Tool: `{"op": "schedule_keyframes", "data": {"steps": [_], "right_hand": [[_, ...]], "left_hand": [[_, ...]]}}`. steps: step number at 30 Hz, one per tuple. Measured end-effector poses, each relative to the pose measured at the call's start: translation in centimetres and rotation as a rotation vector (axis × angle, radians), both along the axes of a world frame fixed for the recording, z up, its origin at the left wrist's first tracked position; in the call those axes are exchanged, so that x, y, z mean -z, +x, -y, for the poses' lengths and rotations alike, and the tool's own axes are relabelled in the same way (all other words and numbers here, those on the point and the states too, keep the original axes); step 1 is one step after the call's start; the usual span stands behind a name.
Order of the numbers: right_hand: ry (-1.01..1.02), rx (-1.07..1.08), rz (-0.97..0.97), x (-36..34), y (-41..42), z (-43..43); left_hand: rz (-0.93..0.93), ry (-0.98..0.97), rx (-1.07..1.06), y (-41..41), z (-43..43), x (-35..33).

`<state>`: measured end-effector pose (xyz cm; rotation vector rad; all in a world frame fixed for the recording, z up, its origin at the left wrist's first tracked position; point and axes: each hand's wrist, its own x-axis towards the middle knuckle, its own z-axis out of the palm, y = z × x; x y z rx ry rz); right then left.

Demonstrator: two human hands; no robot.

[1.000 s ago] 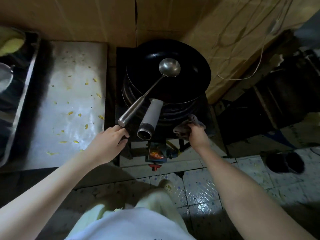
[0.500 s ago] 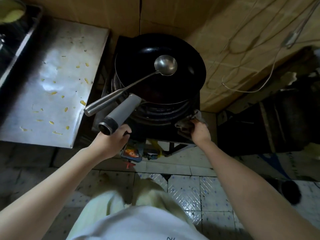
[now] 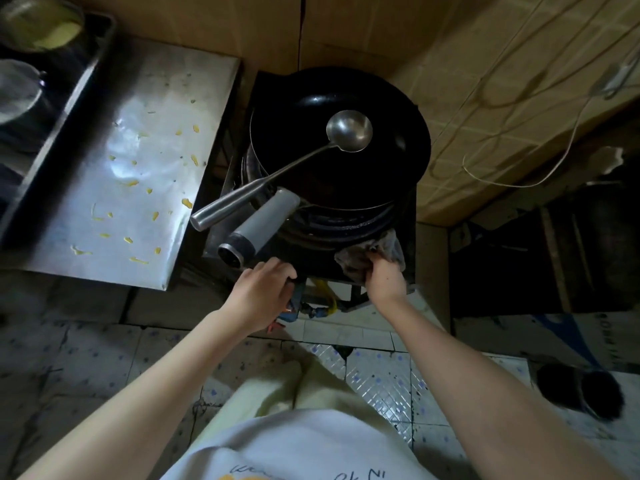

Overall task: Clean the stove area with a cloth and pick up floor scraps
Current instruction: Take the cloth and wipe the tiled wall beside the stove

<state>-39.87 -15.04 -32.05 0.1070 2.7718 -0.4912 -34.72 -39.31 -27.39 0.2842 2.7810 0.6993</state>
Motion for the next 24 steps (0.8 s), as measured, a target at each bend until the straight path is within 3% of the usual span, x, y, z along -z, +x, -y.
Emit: {"op": "schedule_keyframes", "data": {"steps": [10, 19, 24], "right_hand": [[-0.009, -0.073, -0.006, -0.7, -0.8, -3.7], [-0.093, -0.144, 0.085, -1.4, -1.2, -5.2], [-0.087, -0.100, 0.112, -1.6, -0.9, -3.6]], "left_hand": [[0.032, -0.069, 0.010, 0.7, -1.0, 0.3], [-0.030, -0.125, -0.286, 2.6, -4.1, 0.5], [-0.005, -0.161, -0.339, 4.5, -5.6, 0.3]]}}
